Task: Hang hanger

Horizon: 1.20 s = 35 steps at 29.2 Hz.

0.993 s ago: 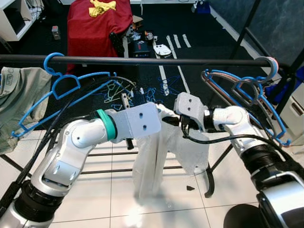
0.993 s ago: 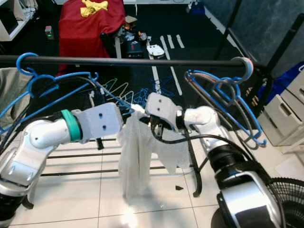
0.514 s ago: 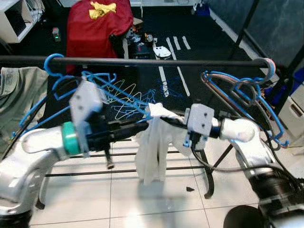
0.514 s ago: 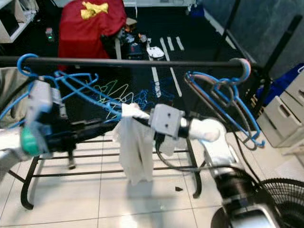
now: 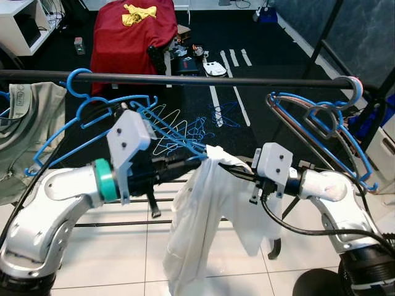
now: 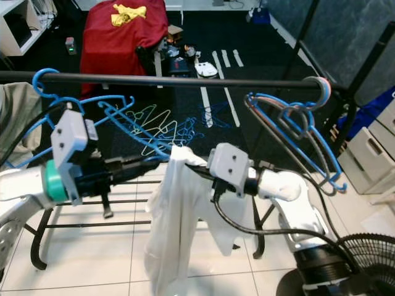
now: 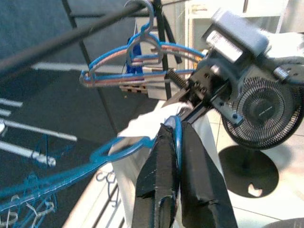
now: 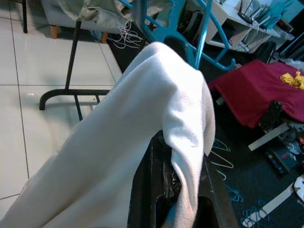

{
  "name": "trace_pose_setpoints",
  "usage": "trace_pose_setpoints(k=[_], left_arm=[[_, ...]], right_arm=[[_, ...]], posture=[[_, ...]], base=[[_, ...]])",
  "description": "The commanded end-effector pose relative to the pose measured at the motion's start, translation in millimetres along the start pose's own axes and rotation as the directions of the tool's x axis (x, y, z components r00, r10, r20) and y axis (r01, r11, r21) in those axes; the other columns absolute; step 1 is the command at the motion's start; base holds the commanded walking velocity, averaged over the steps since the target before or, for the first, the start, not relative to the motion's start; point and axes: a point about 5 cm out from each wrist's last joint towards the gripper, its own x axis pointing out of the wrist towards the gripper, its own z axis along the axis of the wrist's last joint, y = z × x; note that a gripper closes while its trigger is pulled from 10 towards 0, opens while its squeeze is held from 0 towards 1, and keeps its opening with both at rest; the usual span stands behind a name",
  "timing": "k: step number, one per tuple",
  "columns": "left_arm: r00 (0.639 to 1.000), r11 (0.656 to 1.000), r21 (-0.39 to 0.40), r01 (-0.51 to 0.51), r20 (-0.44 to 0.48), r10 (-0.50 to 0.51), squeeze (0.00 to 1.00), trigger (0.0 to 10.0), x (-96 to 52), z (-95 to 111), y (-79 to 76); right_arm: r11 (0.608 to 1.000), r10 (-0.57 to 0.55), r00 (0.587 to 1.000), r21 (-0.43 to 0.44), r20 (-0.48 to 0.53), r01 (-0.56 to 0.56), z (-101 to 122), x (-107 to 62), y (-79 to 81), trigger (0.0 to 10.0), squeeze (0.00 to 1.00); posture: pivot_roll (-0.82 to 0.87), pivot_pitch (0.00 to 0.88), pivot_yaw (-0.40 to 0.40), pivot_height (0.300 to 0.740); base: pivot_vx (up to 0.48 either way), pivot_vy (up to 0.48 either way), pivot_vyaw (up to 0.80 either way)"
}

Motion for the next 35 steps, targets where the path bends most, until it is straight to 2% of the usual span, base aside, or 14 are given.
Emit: trace_pose_setpoints(k=[1, 7, 10, 11, 15, 16, 17, 19, 20, 21, 22, 25, 31, 35], left_arm=[[0.993, 0.994, 0.027, -0.104, -0.046, 0.105, 1.0, 10.0, -1.9, -2, 12.9], [0.991, 0.982, 0.149, -0.118, -0.044, 0.126, 1.0, 10.0, 3.3, 0, 15.1], [0.994, 0.927, 0.376, -0.014, -0.099, 0.055, 1.0, 10.0, 10.5, -2, 5.3], [0.994, 0.919, 0.394, 0.012, -0.106, 0.033, 0.0, 10.0, 9.6, -3, 2.6], [0.992, 0.934, 0.355, -0.031, -0.107, 0.073, 0.0, 10.0, 5.2, -5, 8.2], [0.986, 0.963, 0.242, -0.121, -0.084, 0.145, 0.0, 10.0, -2.4, -6, 18.4], [0.986, 0.963, 0.242, -0.121, -0.084, 0.145, 0.0, 10.0, -2.4, -6, 18.4], [0.978, 0.979, -0.008, -0.206, -0.039, 0.206, 0.0, 10.0, -16.0, -3, 26.6], [0.978, 0.979, -0.008, -0.206, -0.039, 0.206, 0.0, 10.0, -16.0, -3, 26.6], [0.989, 0.982, -0.117, -0.151, -0.018, 0.15, 0.0, 10.0, -25.9, -4, 19.4], [0.989, 0.982, -0.117, -0.151, -0.018, 0.15, 0.0, 10.0, -25.9, -4, 19.4], [0.998, 0.948, -0.31, 0.066, 0.014, -0.065, 0.0, 10.0, -45.6, -11, -15.4], [0.999, 0.938, -0.343, 0.045, -0.012, -0.052, 0.0, 10.0, -40.1, -25, -23.0], [0.983, 0.946, -0.288, -0.15, -0.15, 0.11, 0.0, 10.0, -8.3, -55, -14.8]], right_arm=[[0.999, -0.039, 0.999, 0.007, -0.022, 0.039, 0, -9.5, -4.6, 0.0, 0.0], [1.0, 0.001, 1.0, 0.017, -0.022, -0.001, 3, -6.1, 0.3, 0.0, 0.0], [0.999, 0.035, 0.999, 0.017, -0.016, -0.035, 5, -1.0, 3.8, 0.0, 0.0], [0.999, 0.033, 0.999, 0.02, -0.01, -0.033, 6, -0.2, 2.4, 0.0, 0.0], [0.999, 0.022, 1.0, 0.026, -0.002, -0.022, 8, -0.8, -1.5, 0.0, 0.0], [0.999, 0.005, 1.0, 0.046, 0.011, -0.006, 10, -4.1, -5.8, 0.0, 0.0], [0.999, 0.005, 1.0, 0.046, 0.011, -0.006, 10, -4.1, -5.8, 0.0, 0.0], [0.997, -0.034, 0.999, 0.063, 0.008, 0.033, 10, -9.2, -11.2, 0.0, 0.0], [0.997, -0.034, 0.999, 0.063, 0.008, 0.033, 10, -9.2, -11.2, 0.0, 0.0], [0.994, -0.077, 0.997, 0.084, 0.005, 0.076, 9, -12.4, -15.1, 0.0, 0.0], [0.994, -0.077, 0.997, 0.084, 0.005, 0.076, 9, -12.4, -15.1, 0.0, 0.0], [0.967, -0.187, 0.981, 0.184, 0.046, 0.176, 11, -20.5, -28.7, 0.0, 0.0], [0.977, -0.156, 0.983, 0.163, 0.097, 0.139, 29, -22.3, -35.9, 0.0, 0.0], [0.992, 0.061, 0.987, 0.099, 0.149, -0.077, 62, -28.9, -37.1, 0.0, 0.0]], posture=[[-0.03, 0.06, 0.112, 0.74], [-0.03, 0.065, 0.112, 0.74], [-0.03, 0.064, 0.11, 0.74], [-0.03, 0.065, 0.112, 0.74], [-0.03, 0.065, 0.115, 0.74], [-0.03, 0.069, 0.118, 0.74], [-0.03, 0.069, 0.118, 0.74], [-0.03, 0.073, 0.117, 0.74], [-0.03, 0.073, 0.117, 0.74], [-0.03, 0.077, 0.113, 0.74], [-0.03, 0.077, 0.113, 0.74], [-0.01, 0.08, 0.115, 0.74], [-0.04, 0.085, 0.123, 0.74], [-0.05, 0.088, 0.116, 0.74]], base=[[0.0, 0.0, 0.0], [0.0, 0.0, 0.0], [0.0, 0.0, 0.0], [0.0, 0.0, 0.0], [0.0, 0.0, 0.0], [0.0, 0.0, 0.0], [0.0, 0.0, 0.0], [0.0, 0.0, 0.0], [0.0, 0.0, 0.0], [0.0, 0.0, 0.0], [0.0, 0.0, 0.0], [0.0, 0.0, 0.0], [0.0, 0.0, 0.0], [0.0, 0.0, 0.0]])
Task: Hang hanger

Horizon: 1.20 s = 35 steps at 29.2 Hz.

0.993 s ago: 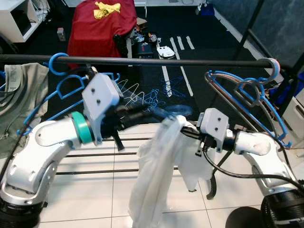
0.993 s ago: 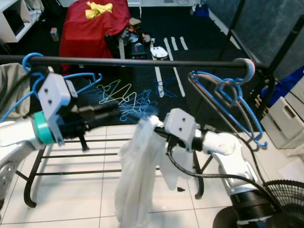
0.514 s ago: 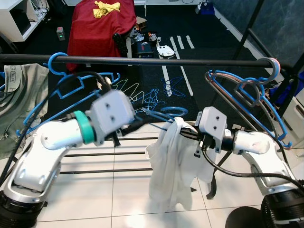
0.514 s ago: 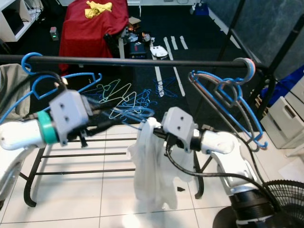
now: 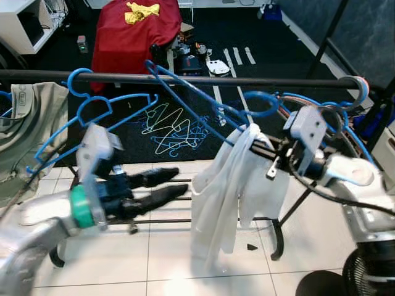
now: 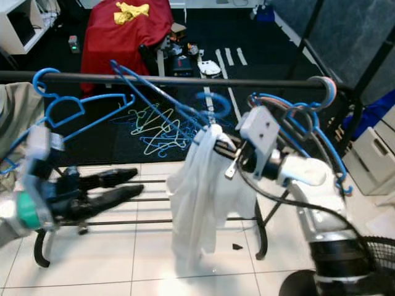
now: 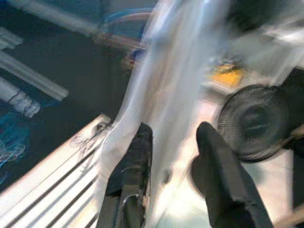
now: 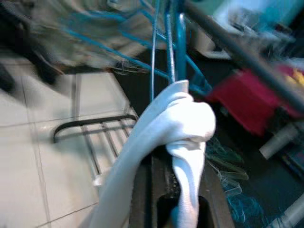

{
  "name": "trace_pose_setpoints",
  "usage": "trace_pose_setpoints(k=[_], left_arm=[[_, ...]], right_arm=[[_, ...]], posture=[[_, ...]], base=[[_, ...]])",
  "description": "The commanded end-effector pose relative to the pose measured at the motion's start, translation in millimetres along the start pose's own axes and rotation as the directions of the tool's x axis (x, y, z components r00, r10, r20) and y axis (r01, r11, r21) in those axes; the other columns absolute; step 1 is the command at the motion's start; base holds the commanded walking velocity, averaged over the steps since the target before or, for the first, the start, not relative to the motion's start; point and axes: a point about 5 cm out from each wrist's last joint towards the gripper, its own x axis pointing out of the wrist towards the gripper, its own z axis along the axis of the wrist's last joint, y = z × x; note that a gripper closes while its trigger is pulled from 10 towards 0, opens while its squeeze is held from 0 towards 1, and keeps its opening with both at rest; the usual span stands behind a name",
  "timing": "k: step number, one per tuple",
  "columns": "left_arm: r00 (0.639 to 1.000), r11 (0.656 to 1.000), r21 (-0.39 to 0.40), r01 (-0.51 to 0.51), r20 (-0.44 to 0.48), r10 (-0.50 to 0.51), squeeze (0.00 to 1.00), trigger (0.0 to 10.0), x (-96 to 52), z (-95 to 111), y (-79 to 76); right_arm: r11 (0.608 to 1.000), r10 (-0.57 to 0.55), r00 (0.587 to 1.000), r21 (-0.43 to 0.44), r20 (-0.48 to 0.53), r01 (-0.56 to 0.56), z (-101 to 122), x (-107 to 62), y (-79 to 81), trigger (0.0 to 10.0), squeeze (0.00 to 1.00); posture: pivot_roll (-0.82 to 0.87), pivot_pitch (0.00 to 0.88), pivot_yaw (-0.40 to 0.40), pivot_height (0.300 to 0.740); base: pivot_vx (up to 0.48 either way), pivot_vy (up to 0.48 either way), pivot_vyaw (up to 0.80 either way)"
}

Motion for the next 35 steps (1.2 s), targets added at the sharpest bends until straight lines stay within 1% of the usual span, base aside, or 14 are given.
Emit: trace_pose_setpoints(k=[1, 2, 3, 4, 5, 7, 9, 13, 14, 17, 22, 27, 33, 35], left_arm=[[0.999, 0.999, 0.027, -0.034, -0.024, 0.034, 0.0, 10.0, -0.3, -3, 2.9], [0.994, 0.995, 0.001, -0.097, -0.059, 0.097, 0.0, 10.0, 12.8, -7, 8.0], [0.994, 0.995, 0.001, -0.097, -0.059, 0.097, 0.0, 10.0, 12.8, -7, 8.0], [0.986, 0.987, -0.042, -0.153, -0.08, 0.149, 0.0, 10.0, 23.8, -10, 12.4], [0.986, 0.987, -0.042, -0.153, -0.08, 0.149, 0.0, 10.0, 23.8, -10, 12.4], [0.967, 0.972, -0.071, -0.222, -0.143, 0.211, 0.0, 10.0, 32.3, -16, 18.3], [0.967, 0.972, -0.071, -0.222, -0.143, 0.211, 0.0, 10.0, 32.3, -16, 18.3], [0.924, 0.927, -0.141, -0.346, -0.224, 0.311, 0.0, 10.0, -0.5, -23, 36.4], [0.911, 0.911, -0.176, -0.374, -0.252, 0.325, 0.0, 10.0, -11.8, -28, 37.9], [0.893, 0.894, -0.203, -0.399, -0.306, 0.329, 0.0, 10.0, -26.0, -38, 33.8], [0.848, 0.913, -0.112, -0.392, -0.43, 0.311, 0.0, 10.0, -49.4, -52, 20.5], [0.819, 0.91, -0.101, -0.402, -0.484, 0.308, 0.0, 10.0, -53.7, -55, 18.7], [0.806, 0.895, -0.126, -0.429, -0.501, 0.316, 0.0, 10.0, -39.5, -58, 14.3], [0.794, 0.854, -0.173, -0.491, -0.493, 0.356, 0.0, 10.0, -26.8, -58, 17.0]], right_arm=[[0.999, 0.039, 0.999, 0.008, 0.024, -0.04, 4, -0.1, 3.9, 0.0, 0.0], [0.991, 0.137, 0.99, 0.006, 0.016, -0.137, 12, -0.6, 9.1, 0.0, 0.0], [0.991, 0.137, 0.99, 0.006, 0.016, -0.137, 12, -0.6, 9.1, 0.0, 0.0], [0.975, 0.221, 0.975, -0.001, -0.004, -0.221, 16, -0.5, 15.4, 0.0, 0.0], [0.975, 0.221, 0.975, -0.001, -0.004, -0.221, 16, -0.5, 15.4, 0.0, 0.0], [0.94, 0.34, 0.939, 0.001, -0.058, -0.34, 14, -0.4, 27.4, 0.0, 0.0], [0.94, 0.34, 0.939, 0.001, -0.058, -0.34, 14, -0.4, 27.4, 0.0, 0.0], [0.931, 0.364, 0.921, 0.038, -0.139, -0.362, -12, 0.7, 33.8, 0.0, 0.0], [0.932, 0.361, 0.921, 0.044, -0.145, -0.359, -17, 4.7, 34.7, 0.0, 0.0], [0.938, 0.346, 0.929, 0.038, -0.131, -0.344, -19, 15.7, 34.0, 0.0, 0.0], [0.933, 0.357, 0.93, -0.01, -0.092, -0.359, -12, 40.1, 28.6, 0.0, 0.0], [0.931, 0.356, 0.931, -0.054, -0.077, -0.36, -2, 49.4, 18.9, 0.0, 0.0], [0.928, 0.358, 0.932, -0.091, -0.047, -0.361, 8, 56.6, 12.5, 0.0, 0.0], [0.923, 0.369, 0.929, -0.109, -0.031, -0.37, 15, 58.4, 12.5, 0.0, 0.0]], posture=[[-0.05, 0.088, 0.116, 0.74], [-0.06, 0.089, 0.117, 0.74], [-0.06, 0.089, 0.117, 0.74], [-0.06, 0.089, 0.118, 0.74], [-0.06, 0.089, 0.118, 0.74], [-0.07, 0.095, 0.119, 0.74], [-0.07, 0.095, 0.119, 0.74], [-0.06, 0.135, 0.118, 0.74], [-0.06, 0.139, 0.118, 0.74], [-0.05, 0.148, 0.114, 0.74], [-0.03, 0.15, 0.083, 0.74], [-0.02, 0.142, 0.075, 0.74], [-0.02, 0.137, 0.075, 0.74], [-0.03, 0.132, 0.076, 0.74]], base=[[0.0, 0.0, 0.0], [0.0, 0.0, 0.0], [0.0, 0.0, 0.0], [0.0, 0.0, 0.0], [0.0, 0.0, 0.0], [0.0, 0.0, 0.0], [0.0, 0.0, 0.0], [0.0, 0.0, 0.0], [0.0, 0.0, 0.0], [0.0, 0.0, 0.0], [0.0, 0.0, 0.0], [0.0, 0.0, 0.0], [0.0, 0.0, 0.0], [0.0, 0.0, 0.0]])
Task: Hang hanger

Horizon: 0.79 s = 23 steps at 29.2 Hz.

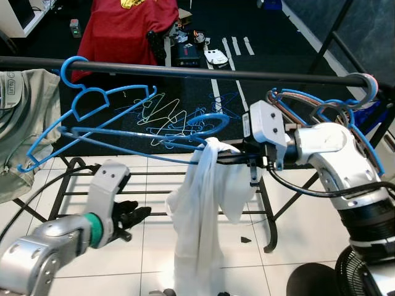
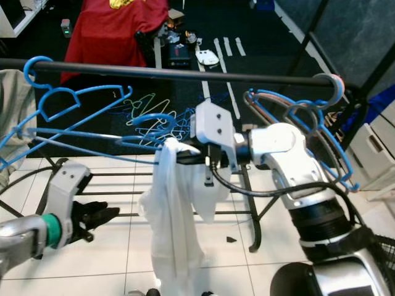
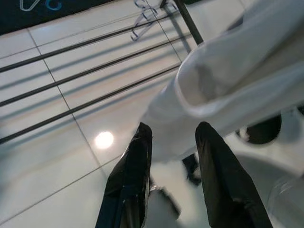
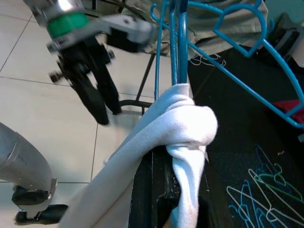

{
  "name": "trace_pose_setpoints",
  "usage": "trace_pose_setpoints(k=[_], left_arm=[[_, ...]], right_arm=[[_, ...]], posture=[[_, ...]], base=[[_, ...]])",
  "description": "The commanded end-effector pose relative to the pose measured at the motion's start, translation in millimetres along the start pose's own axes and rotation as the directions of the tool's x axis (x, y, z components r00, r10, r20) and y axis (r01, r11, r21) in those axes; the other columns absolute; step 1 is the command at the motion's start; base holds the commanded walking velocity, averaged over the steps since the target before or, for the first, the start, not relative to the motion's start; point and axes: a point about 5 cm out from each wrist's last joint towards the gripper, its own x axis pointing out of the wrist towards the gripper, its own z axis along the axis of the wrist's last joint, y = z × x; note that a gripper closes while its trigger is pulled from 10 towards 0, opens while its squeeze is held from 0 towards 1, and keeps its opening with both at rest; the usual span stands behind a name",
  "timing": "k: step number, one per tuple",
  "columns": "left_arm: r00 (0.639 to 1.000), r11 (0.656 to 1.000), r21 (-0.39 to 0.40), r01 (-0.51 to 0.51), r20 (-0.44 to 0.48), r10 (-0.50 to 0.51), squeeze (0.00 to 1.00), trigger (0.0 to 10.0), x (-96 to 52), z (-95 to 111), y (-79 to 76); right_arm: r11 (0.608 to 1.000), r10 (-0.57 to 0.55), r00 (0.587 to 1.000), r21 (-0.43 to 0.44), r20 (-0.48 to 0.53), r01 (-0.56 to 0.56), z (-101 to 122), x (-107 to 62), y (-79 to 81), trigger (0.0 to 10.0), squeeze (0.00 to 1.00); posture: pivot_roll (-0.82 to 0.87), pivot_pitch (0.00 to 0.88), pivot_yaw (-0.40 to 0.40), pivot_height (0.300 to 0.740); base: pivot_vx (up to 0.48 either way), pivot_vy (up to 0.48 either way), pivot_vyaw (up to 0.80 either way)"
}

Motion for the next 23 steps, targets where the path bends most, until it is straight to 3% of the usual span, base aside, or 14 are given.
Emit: trace_pose_setpoints(k=[1, 3, 7, 10, 17, 23], left_arm=[[0.998, 0.998, -0.046, -0.048, -0.031, 0.046, 0.0, 10.0, 4.4, -4, 1.4], [0.998, 0.995, -0.076, -0.061, -0.031, 0.059, 0.0, 10.0, 7.8, -3, -0.1], [0.998, 0.999, -0.03, -0.037, -0.058, 0.035, 0.0, 10.0, 23.1, -4, -14.2], [0.997, 0.999, -0.013, -0.038, -0.073, 0.037, 0.0, 10.0, 26.5, -6, -15.4], [0.99, 0.995, -0.064, -0.07, -0.124, 0.062, 0.0, 10.0, 38.3, -14, -12.8], [0.989, 0.989, -0.093, -0.114, -0.106, 0.104, 0.0, 10.0, 45.6, -11, -12.3]], right_arm=[[0.999, 0.016, 0.999, -0.04, 0.028, -0.015, 10, 0.8, -1.4, 0.0, 0.0], [0.999, 0.02, 0.999, -0.047, 0.037, -0.018, 13, 1.3, -2.1, 0.0, 0.0], [0.998, 0.025, 0.997, -0.061, 0.076, -0.021, 22, 4.2, -2.9, 0.0, 0.0], [0.998, 0.028, 0.996, -0.064, 0.081, -0.023, 23, 5.5, -2.1, 0.0, 0.0], [0.997, 0.037, 0.996, -0.068, 0.086, -0.031, 24, 5.9, -1.9, 0.0, 0.0], [0.997, 0.042, 0.995, -0.074, 0.088, -0.035, 25, 5.4, -3.6, 0.0, 0.0]], posture=[[-0.03, 0.129, 0.076, 0.74], [-0.03, 0.128, 0.077, 0.74], [-0.04, 0.124, 0.087, 0.74], [-0.04, 0.123, 0.087, 0.74], [-0.05, 0.119, 0.076, 0.74], [-0.06, 0.112, 0.067, 0.74]], base=[[0.0, 0.0, 0.0], [0.0, 0.0, 0.0], [0.0, 0.0, 0.0], [0.0, 0.0, 0.0], [0.0, 0.0, 0.0], [0.0, 0.0, 0.0]])
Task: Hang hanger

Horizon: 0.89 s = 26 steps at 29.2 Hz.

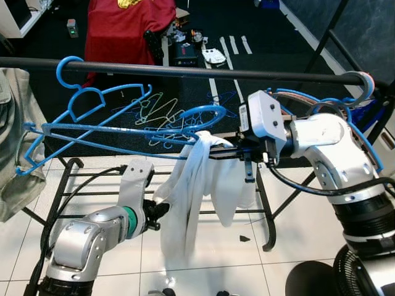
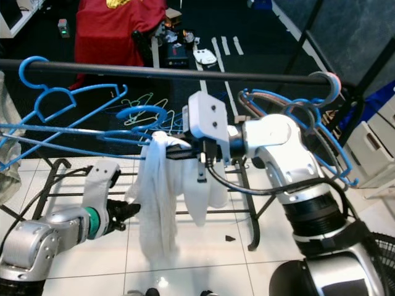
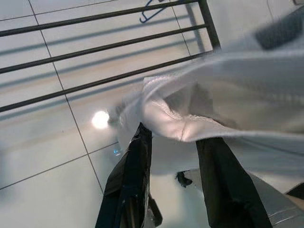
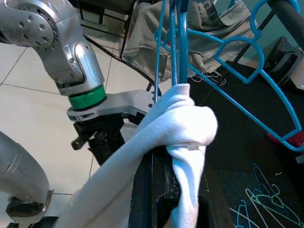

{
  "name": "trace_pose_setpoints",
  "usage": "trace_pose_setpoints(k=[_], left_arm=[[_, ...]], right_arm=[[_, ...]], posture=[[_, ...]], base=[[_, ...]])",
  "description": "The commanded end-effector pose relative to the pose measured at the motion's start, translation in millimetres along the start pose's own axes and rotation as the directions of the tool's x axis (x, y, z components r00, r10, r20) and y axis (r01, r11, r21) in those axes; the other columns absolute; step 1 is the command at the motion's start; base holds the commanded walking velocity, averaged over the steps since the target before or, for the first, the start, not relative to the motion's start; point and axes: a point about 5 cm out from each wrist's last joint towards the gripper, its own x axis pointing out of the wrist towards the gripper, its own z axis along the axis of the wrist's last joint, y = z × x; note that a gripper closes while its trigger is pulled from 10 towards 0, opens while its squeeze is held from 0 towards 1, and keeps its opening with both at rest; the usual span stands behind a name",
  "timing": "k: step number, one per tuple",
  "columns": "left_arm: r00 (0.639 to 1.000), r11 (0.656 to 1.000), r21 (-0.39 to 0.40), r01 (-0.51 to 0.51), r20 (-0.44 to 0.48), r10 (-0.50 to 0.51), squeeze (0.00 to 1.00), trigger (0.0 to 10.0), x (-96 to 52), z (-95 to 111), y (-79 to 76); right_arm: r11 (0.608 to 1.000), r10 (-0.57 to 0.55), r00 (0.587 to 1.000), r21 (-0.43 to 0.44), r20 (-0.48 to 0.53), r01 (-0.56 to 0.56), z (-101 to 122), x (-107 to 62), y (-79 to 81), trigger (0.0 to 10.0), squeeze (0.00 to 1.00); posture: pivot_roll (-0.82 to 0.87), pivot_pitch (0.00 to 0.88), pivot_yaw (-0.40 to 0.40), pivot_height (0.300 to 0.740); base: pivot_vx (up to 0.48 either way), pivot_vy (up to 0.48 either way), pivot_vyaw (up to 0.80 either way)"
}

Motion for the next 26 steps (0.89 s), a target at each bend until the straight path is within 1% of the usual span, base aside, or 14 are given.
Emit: trace_pose_setpoints(k=[1, 2, 4, 6, 7, 11, 12, 14, 16, 20, 22, 24, 25, 26], left_arm=[[0.999, 0.999, -0.027, -0.032, 0.002, 0.032, 0.0, 10.0, -3.4, 1, 7.5], [0.999, 0.999, -0.027, -0.032, 0.002, 0.032, 0.0, 10.0, -3.4, 1, 7.5], [1.0, 0.999, -0.042, -0.026, 0.013, 0.027, 0.0, 10.0, -27.5, 5, 23.5], [1.0, 0.999, -0.042, -0.026, 0.013, 0.027, 0.0, 10.0, -27.5, 5, 23.5], [1.0, 0.999, -0.039, -0.021, 0.016, 0.022, 0.0, 10.0, -37.3, 6, 28.2], [0.999, 0.999, -0.04, -0.031, 0.03, 0.032, 0.0, 10.0, -44.2, 9, 33.4], [0.998, 0.998, -0.044, -0.053, 0.044, 0.055, 0.0, 10.0, -49.0, 13, 39.5], [0.995, 0.995, -0.069, -0.07, 0.065, 0.075, 0.0, 10.0, -48.1, 21, 45.4], [0.996, 0.995, -0.079, -0.06, 0.06, 0.065, 0.0, 10.0, -44.8, 20, 43.1], [0.999, 0.995, -0.091, -0.028, 0.041, 0.032, 0.0, 10.0, -36.7, 16, 32.9], [1.0, 0.994, -0.107, 0.014, 0.015, -0.012, 0.0, 10.0, -27.4, 8, 18.1], [1.0, 0.994, -0.107, 0.014, 0.015, -0.012, 0.0, 10.0, -27.4, 8, 18.1], [0.999, 0.993, -0.111, 0.037, 0.003, -0.037, 0.0, 10.0, -25.9, 6, 10.8], [0.999, 0.993, -0.111, 0.037, 0.003, -0.037, 0.0, 10.0, -25.9, 6, 10.8]], right_arm=[[0.999, 0.006, 1.0, -0.034, 0.022, -0.005, 7, -1.7, -3.2, 0.0, 0.0], [0.999, 0.006, 1.0, -0.034, 0.022, -0.005, 7, -1.7, -3.2, 0.0, 0.0], [0.999, 0.007, 1.0, -0.032, 0.019, -0.006, 6, -3.0, -2.3, 0.0, 0.0], [0.999, 0.007, 1.0, -0.032, 0.019, -0.006, 6, -3.0, -2.3, 0.0, 0.0], [1.0, 0.008, 1.0, -0.03, 0.019, -0.008, 6, -3.2, -1.5, 0.0, 0.0], [1.0, 0.011, 1.0, -0.028, 0.023, -0.01, 6, -2.6, -0.6, 0.0, 0.0], [1.0, 0.015, 1.0, -0.028, 0.026, -0.014, 6, -1.6, 0.3, 0.0, 0.0], [0.999, 0.021, 0.999, -0.028, 0.039, -0.02, 7, 1.2, 1.5, 0.0, 0.0], [0.999, 0.022, 0.999, -0.03, 0.044, -0.02, 8, 2.5, 1.7, 0.0, 0.0], [0.999, 0.018, 0.999, -0.042, 0.05, -0.016, 11, 4.2, 1.7, 0.0, 0.0], [0.999, 0.011, 0.998, -0.054, 0.059, -0.008, 13, 6.6, 2.6, 0.0, 0.0], [0.999, 0.011, 0.998, -0.054, 0.059, -0.008, 13, 6.6, 2.6, 0.0, 0.0], [0.998, 0.008, 0.998, -0.057, 0.062, -0.005, 14, 7.3, 3.0, 0.0, 0.0], [0.998, 0.008, 0.998, -0.057, 0.062, -0.005, 14, 7.3, 3.0, 0.0, 0.0]], posture=[[-0.06, 0.112, 0.069, 0.74], [-0.06, 0.112, 0.069, 0.74], [-0.04, 0.119, 0.072, 0.74], [-0.04, 0.119, 0.072, 0.74], [-0.04, 0.119, 0.072, 0.74], [-0.03, 0.121, 0.07, 0.74], [-0.03, 0.123, 0.068, 0.74], [-0.03, 0.126, 0.066, 0.74], [-0.04, 0.13, 0.069, 0.74], [-0.04, 0.132, 0.07, 0.74], [-0.05, 0.133, 0.08, 0.74], [-0.05, 0.133, 0.08, 0.74], [-0.05, 0.135, 0.082, 0.74], [-0.05, 0.135, 0.082, 0.74]], base=[[0.0, 0.0, 0.0], [0.0, 0.0, 0.0], [0.0, 0.0, 0.0], [0.0, 0.0, 0.0], [0.0, 0.0, 0.0], [0.0, 0.0, 0.0], [0.0, 0.0, 0.0], [0.0, 0.0, 0.0], [0.0, 0.0, 0.0], [0.0, 0.0, 0.0], [0.0, 0.0, 0.0], [0.0, 0.0, 0.0], [0.0, 0.0, 0.0], [0.0, 0.0, 0.0]])
